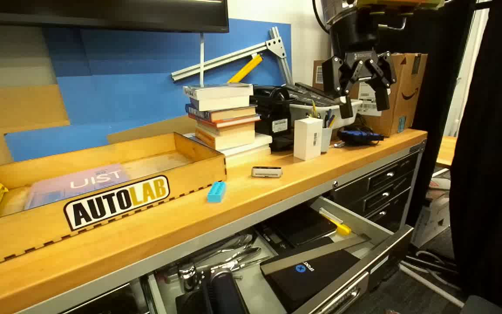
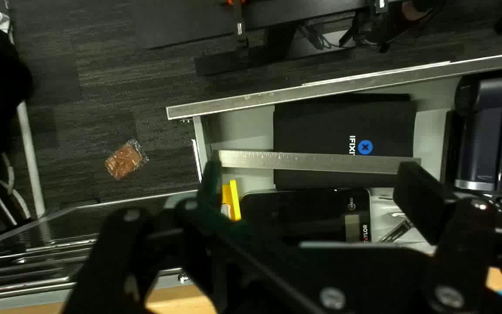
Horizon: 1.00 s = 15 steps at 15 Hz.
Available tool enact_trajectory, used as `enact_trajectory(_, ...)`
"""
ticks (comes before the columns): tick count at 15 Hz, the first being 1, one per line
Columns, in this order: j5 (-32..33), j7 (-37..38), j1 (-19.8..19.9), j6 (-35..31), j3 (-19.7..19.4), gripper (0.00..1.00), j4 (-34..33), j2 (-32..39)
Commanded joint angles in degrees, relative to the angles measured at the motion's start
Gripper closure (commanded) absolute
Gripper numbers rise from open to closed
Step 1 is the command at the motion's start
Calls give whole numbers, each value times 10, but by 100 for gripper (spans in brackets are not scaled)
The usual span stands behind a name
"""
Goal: Put the blue object in the open drawer and close it
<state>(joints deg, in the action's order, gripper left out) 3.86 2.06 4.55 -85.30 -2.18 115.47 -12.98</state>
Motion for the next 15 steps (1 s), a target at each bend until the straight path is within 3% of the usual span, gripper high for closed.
enact_trajectory(1, 1, 0, -4, 1, -4, 0, -3, 1)
enact_trajectory(7, 1, 0, -4, 1, -4, 0, -5, -3)
enact_trajectory(8, -4, -4, -4, -24, -6, 0, -2, -2)
enact_trajectory(15, -41, -108, -38, -154, 11, 0, -86, 142)
